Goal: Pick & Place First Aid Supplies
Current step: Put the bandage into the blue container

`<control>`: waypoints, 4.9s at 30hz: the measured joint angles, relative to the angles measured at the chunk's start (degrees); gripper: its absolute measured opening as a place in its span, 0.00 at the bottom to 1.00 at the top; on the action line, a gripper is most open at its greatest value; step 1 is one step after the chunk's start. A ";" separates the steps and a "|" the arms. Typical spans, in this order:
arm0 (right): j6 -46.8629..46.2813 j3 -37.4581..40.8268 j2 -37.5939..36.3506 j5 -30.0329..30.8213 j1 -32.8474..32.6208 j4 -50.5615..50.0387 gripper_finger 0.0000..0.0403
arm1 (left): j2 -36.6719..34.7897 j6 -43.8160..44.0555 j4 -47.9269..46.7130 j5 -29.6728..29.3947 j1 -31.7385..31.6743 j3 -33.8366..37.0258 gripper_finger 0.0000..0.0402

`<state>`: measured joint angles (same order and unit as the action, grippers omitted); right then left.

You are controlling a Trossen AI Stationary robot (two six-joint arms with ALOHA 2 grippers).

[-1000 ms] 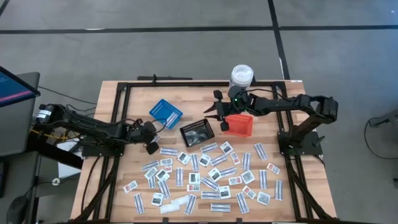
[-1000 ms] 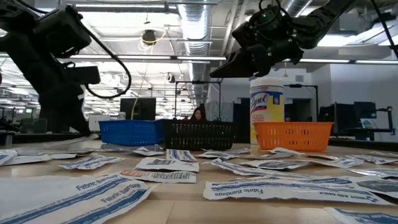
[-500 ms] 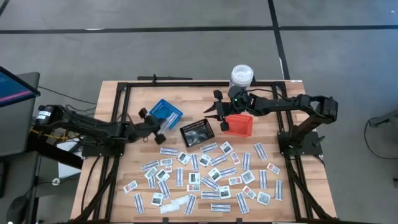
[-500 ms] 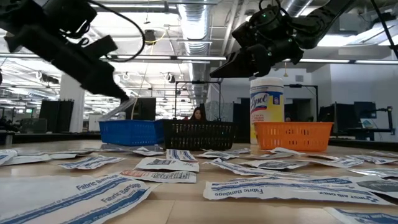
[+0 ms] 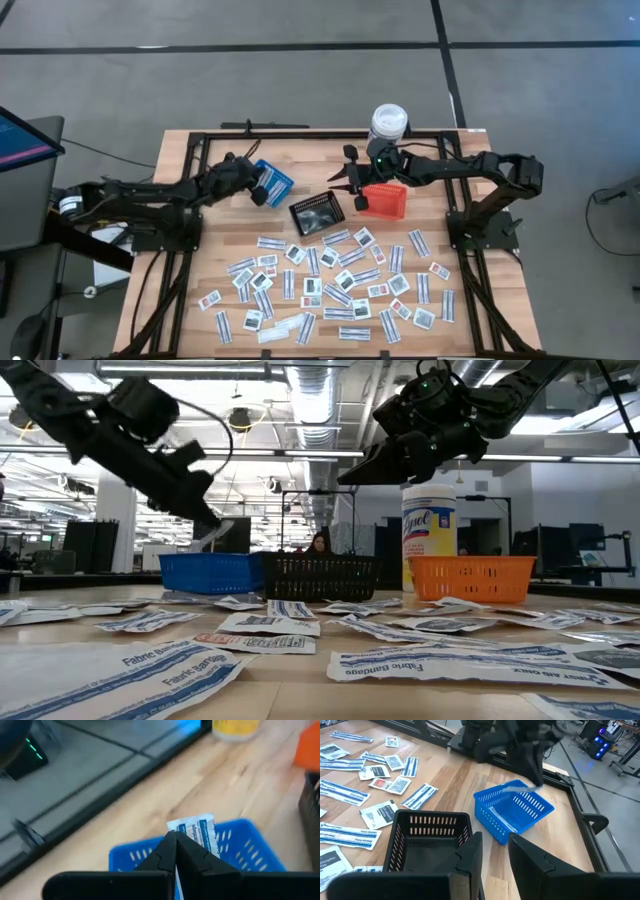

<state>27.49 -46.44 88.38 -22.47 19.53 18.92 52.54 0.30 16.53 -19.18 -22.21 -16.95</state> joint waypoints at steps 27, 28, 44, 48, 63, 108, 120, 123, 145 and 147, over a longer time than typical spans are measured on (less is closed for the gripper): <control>-0.02 0.00 0.00 -0.01 0.01 -0.28 0.22 | 13.43 -1.17 7.20 6.48 -3.37 -0.02 0.03; -0.03 0.00 0.00 0.00 0.00 -0.31 0.22 | 12.93 -1.57 7.44 7.38 -3.37 -0.02 0.03; -0.02 0.00 0.00 0.00 0.01 -0.44 0.22 | -0.76 4.39 6.73 25.61 8.76 -0.02 0.24; -0.02 0.00 0.00 -0.01 0.00 -0.43 0.22 | 1.94 7.83 5.32 26.80 15.72 -0.02 0.24; 0.04 0.02 0.00 0.01 0.02 -0.13 0.22 | 18.90 7.23 5.69 31.17 22.18 -0.02 0.32; 0.00 0.02 -0.02 -0.01 0.02 -0.44 0.22 | 11.31 6.00 3.23 26.44 22.18 0.09 0.04; -0.01 0.02 -0.02 0.00 0.02 -0.44 0.22 | 17.82 8.75 -0.98 25.17 23.23 -0.02 0.23; -0.02 0.02 -0.02 0.01 0.02 -0.44 0.22 | 20.69 8.81 0.28 25.13 23.45 -0.22 0.24; -0.02 0.02 -0.02 0.01 0.02 -0.49 0.22 | 14.05 5.95 3.10 16.43 23.47 0.15 0.01; -0.02 0.02 -0.02 -0.01 0.02 -0.50 0.22 | 11.32 5.45 3.14 12.18 23.47 0.15 0.01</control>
<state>27.46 -46.41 88.36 -22.48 19.55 18.42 63.86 5.74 19.67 -6.99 1.26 -16.80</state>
